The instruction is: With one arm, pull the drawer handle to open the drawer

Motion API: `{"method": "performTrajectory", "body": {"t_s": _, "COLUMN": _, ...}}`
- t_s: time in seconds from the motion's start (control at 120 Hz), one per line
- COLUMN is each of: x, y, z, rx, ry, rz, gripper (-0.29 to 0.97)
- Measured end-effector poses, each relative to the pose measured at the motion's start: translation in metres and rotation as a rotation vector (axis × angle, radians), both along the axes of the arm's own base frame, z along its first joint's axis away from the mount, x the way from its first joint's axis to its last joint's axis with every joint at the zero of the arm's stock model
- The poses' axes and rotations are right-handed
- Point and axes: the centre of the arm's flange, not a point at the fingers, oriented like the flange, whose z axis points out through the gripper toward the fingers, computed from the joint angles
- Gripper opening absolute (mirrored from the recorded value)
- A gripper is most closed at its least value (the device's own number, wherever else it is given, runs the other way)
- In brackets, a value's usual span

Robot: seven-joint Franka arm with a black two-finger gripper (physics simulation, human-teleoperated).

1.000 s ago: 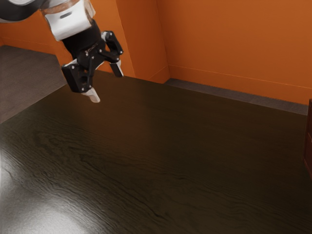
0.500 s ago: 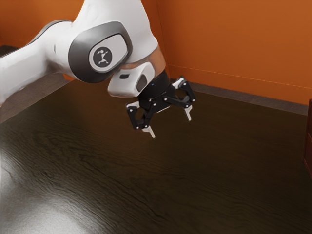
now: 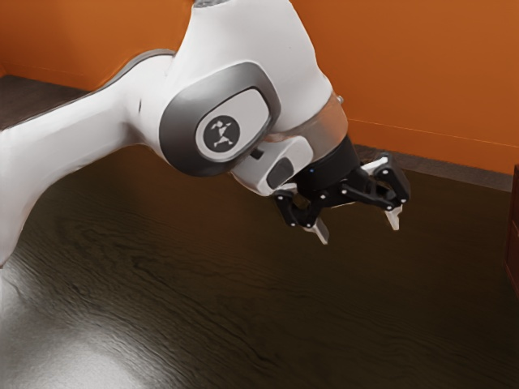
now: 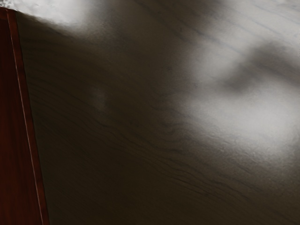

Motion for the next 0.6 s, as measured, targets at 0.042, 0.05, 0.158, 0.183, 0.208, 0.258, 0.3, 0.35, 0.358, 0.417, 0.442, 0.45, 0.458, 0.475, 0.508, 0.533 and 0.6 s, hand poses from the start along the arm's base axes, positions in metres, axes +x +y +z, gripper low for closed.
{"method": "performTrajectory", "body": {"t_s": 0.042, "x": -0.004, "y": -0.021, "z": -0.006, "rx": -0.002, "ry": 0.004, "rz": -0.042, "gripper": 0.68}}
{"method": "performTrajectory", "body": {"t_s": 0.05, "x": -0.005, "y": -0.025, "z": -0.007, "rx": -0.002, "ry": 0.004, "rz": -0.050, "gripper": 0.68}}
{"method": "performTrajectory", "body": {"t_s": 0.158, "x": -0.019, "y": -0.067, "z": -0.011, "rx": -0.006, "ry": 0.001, "rz": -0.136, "gripper": 0.68}}
{"method": "performTrajectory", "body": {"t_s": 0.183, "x": -0.021, "y": -0.071, "z": -0.011, "rx": -0.007, "ry": -0.002, "rz": -0.146, "gripper": 0.68}}
{"method": "performTrajectory", "body": {"t_s": 0.208, "x": -0.021, "y": -0.073, "z": -0.011, "rx": -0.008, "ry": -0.004, "rz": -0.151, "gripper": 0.68}}
{"method": "performTrajectory", "body": {"t_s": 0.258, "x": -0.018, "y": -0.070, "z": -0.009, "rx": -0.010, "ry": -0.011, "rz": -0.151, "gripper": 0.68}}
{"method": "performTrajectory", "body": {"t_s": 0.3, "x": -0.015, "y": -0.065, "z": -0.005, "rx": -0.013, "ry": -0.020, "rz": -0.144, "gripper": 0.68}}
{"method": "performTrajectory", "body": {"t_s": 0.35, "x": -0.010, "y": -0.057, "z": -0.003, "rx": -0.015, "ry": -0.028, "rz": -0.135, "gripper": 0.68}}
{"method": "performTrajectory", "body": {"t_s": 0.358, "x": -0.010, "y": -0.056, "z": -0.002, "rx": -0.015, "ry": -0.029, "rz": -0.134, "gripper": 0.68}}
{"method": "performTrajectory", "body": {"t_s": 0.417, "x": -0.009, "y": -0.055, "z": 0.000, "rx": -0.016, "ry": -0.036, "rz": -0.136, "gripper": 0.68}}
{"method": "performTrajectory", "body": {"t_s": 0.442, "x": -0.010, "y": -0.058, "z": 0.001, "rx": -0.016, "ry": -0.039, "rz": -0.144, "gripper": 0.68}}
{"method": "performTrajectory", "body": {"t_s": 0.45, "x": -0.011, "y": -0.059, "z": 0.002, "rx": -0.016, "ry": -0.040, "rz": -0.147, "gripper": 0.68}}
{"method": "performTrajectory", "body": {"t_s": 0.458, "x": -0.012, "y": -0.060, "z": 0.002, "rx": -0.016, "ry": -0.041, "rz": -0.150, "gripper": 0.68}}
{"method": "performTrajectory", "body": {"t_s": 0.475, "x": -0.014, "y": -0.063, "z": 0.003, "rx": -0.017, "ry": -0.042, "rz": -0.156, "gripper": 0.68}}
{"method": "performTrajectory", "body": {"t_s": 0.508, "x": -0.017, "y": -0.069, "z": 0.004, "rx": -0.017, "ry": -0.045, "rz": -0.170, "gripper": 0.68}}
{"method": "performTrajectory", "body": {"t_s": 0.533, "x": -0.019, "y": -0.074, "z": 0.004, "rx": -0.018, "ry": -0.046, "rz": -0.180, "gripper": 0.68}}
{"method": "performTrajectory", "body": {"t_s": 0.6, "x": -0.023, "y": -0.082, "z": 0.005, "rx": -0.020, "ry": -0.048, "rz": -0.198, "gripper": 0.68}}
